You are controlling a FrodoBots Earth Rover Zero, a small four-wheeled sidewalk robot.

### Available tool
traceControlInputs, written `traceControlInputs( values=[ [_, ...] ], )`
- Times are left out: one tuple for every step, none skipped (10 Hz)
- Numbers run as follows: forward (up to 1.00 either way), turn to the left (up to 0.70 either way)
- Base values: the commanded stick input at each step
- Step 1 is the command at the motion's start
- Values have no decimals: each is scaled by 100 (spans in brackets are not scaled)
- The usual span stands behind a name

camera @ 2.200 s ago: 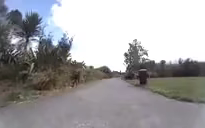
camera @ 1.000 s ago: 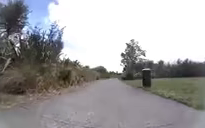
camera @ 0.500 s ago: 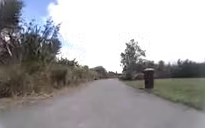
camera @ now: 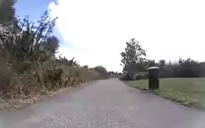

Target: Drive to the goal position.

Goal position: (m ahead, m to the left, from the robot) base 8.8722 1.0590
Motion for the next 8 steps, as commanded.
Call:
traceControlInputs(
  values=[
    [85, 0],
    [85, 0],
    [85, 0],
    [85, 0],
    [85, 0],
    [85, 0],
    [85, 0],
    [85, 0]
  ],
)
